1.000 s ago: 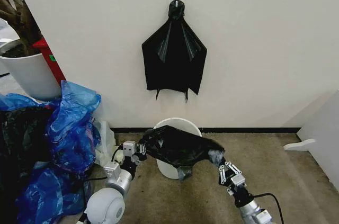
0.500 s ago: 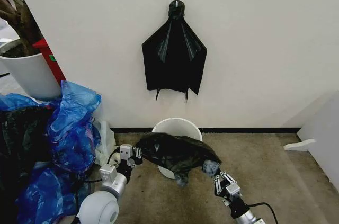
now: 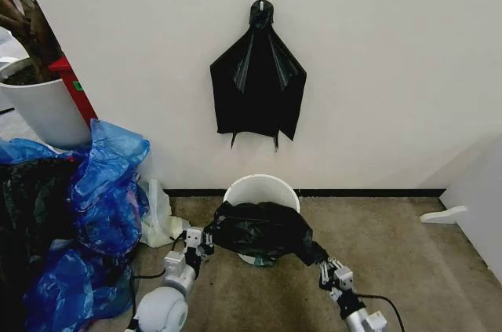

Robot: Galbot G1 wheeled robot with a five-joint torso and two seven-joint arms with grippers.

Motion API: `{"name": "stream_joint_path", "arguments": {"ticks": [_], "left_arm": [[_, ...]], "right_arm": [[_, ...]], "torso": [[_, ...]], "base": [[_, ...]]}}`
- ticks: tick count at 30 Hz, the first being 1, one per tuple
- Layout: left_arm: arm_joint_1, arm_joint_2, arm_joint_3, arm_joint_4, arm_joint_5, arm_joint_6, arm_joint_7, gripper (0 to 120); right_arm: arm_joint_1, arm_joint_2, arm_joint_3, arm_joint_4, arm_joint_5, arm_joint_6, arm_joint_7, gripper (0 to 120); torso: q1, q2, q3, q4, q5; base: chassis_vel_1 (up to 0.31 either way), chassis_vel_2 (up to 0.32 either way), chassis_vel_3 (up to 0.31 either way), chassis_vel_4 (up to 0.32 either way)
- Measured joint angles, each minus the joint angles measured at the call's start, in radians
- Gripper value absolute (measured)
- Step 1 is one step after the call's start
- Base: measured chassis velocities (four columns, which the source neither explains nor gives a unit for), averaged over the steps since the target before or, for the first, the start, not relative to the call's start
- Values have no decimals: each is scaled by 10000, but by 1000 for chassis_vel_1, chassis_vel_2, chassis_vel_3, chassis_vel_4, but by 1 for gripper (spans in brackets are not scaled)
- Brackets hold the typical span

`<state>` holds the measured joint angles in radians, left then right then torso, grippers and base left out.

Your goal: Place the garbage bag over the trash bin.

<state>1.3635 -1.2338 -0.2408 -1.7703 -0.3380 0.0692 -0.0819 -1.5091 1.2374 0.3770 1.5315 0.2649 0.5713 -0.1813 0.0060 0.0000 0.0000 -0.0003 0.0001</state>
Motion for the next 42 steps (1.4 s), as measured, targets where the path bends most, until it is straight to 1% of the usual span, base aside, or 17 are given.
{"name": "stream_joint_path", "arguments": {"ticks": [2, 5, 8, 9, 12, 16, 20, 25, 27, 28, 30, 32, 34, 35, 38, 41, 42], "left_arm": [[0, -3, 1, -90, 55, -25, -3, 0], [163, 81, -83, -708, 350, -56, -9, 0], [251, 130, -142, -897, 373, -56, -8, 0], [278, 173, -200, -944, 347, -56, -13, 0], [185, 188, -242, -828, 336, -83, -18, 0], [-196, 174, -265, -680, 18, 72, -113, 0], [-337, 161, -277, -613, -24, 101, -131, 0], [97, 223, -301, -1439, 33, 187, -139, 0], [161, 230, -303, -1524, 64, 187, -139, 0], [358, 263, -311, -1807, 191, 188, -114, 0], [483, 295, -311, -2014, 282, 194, -84, 0], [541, 363, -313, -2331, 320, 270, -60, 0], [469, 427, -334, -2449, 232, 368, -66, 0], [469, 427, -334, -2449, 232, 368, -66, 0], [180, 521, -403, -2407, 1, 515, -227, 0], [79, 585, -419, -2479, -237, 664, -368, 0], [79, 585, -419, -2479, -237, 664, -368, 0]], "right_arm": [[7, -14, 16, 41, 17, -12, 14, 0], [-35, -152, 137, 329, 56, -49, 58, 0], [-36, -192, 151, 301, 93, -102, 59, 0], [38, -216, 159, 163, 205, -257, 64, 0], [155, -216, 146, 84, 363, -403, 88, 0], [374, -233, 120, 145, 514, -902, 132, 0], [475, -254, 123, 221, 578, -1035, 156, 0], [119, -440, 169, 922, 660, -1006, 114, 0], [63, -457, 169, 992, 637, -965, 91, 0], [-99, -496, 163, 1209, 543, -854, 22, 0], [-243, -522, 153, 1427, 470, -818, -31, 0], [-463, -592, 139, 1944, 429, -879, -108, 0], [-512, -671, 158, 2409, 576, -1179, -126, 0], [-512, -671, 158, 2409, 576, -1179, -126, 0], [-320, -904, 323, 2931, 1250, -2310, -30, 0], [-386, -1110, 437, 3152, 1578, -3061, 93, 1], [-386, -1110, 437, 3152, 1578, -3061, 93, 1]], "torso": [[0, 0, 1, 1, 0], [0, 0, 0, 0, -1], [0, 0, 0, -1, 0], [0, 0, 0, 0, 1], [0, 0, 0, 1, 1], [0, 0, 0, -1, 0], [0, 0, 1, 0, -1], [0, 0, 0, 0, -1], [0, 0, 0, 0, -2], [0, 0, 0, 0, 0], [0, 0, 0, 1, -1], [0, 0, -1, -1, 0], [0, 0, -1, -1, -1], [0, 0, -1, -1, -1], [0, 0, -1, 2, 0], [0, 0, 0, 1, 0], [0, 0, 0, 1, 0]], "base": [[0, 0, 0, 0], [0, 0, 0, 0], [0, 0, 0, 0], [0, 0, 0, 0], [0, 0, 0, 0], [0, 0, 0, 0], [0, 0, 0, 0], [0, 0, 0, 0], [0, 0, 0, 0], [0, 0, 0, 0], [0, 0, 0, 0], [0, 0, 0, 0], [0, 0, 0, 0], [0, 0, 0, 0], [0, 0, 0, 0], [0, 0, 0, 0], [0, 0, 0, 0]]}}
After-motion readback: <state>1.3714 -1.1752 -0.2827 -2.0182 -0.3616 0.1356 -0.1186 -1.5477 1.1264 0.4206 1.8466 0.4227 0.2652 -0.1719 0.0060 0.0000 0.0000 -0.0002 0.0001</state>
